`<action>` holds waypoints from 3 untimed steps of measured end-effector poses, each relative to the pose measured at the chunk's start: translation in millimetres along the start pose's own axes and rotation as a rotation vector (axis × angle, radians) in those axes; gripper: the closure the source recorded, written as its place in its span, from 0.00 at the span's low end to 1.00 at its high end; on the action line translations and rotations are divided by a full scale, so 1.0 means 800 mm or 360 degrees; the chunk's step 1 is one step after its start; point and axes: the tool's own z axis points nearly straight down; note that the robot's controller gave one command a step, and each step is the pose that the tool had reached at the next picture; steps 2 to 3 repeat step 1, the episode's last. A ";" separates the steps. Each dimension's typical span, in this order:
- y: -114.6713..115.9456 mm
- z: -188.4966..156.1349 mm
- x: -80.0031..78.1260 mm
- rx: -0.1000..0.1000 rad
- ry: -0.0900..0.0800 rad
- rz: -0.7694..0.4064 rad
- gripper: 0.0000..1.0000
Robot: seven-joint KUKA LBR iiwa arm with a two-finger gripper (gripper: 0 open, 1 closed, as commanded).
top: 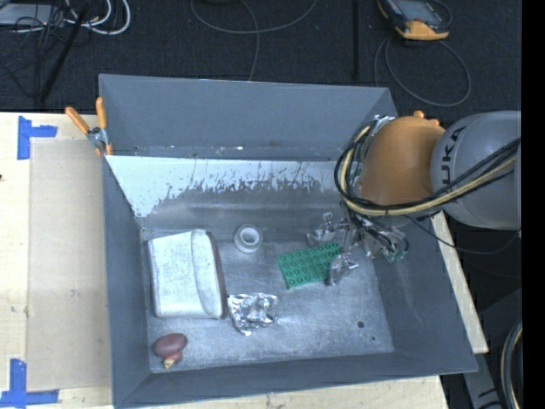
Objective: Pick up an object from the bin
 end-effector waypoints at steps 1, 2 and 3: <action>-0.022 -0.173 0.022 -0.0005 0.0018 0.0045 1.00; -0.022 -0.173 0.022 -0.0005 0.0018 0.0045 1.00; -0.022 -0.173 0.022 -0.0005 0.0018 0.0045 1.00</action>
Offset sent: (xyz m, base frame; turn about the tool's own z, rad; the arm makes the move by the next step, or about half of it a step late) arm -0.0168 -0.0212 0.1339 0.0242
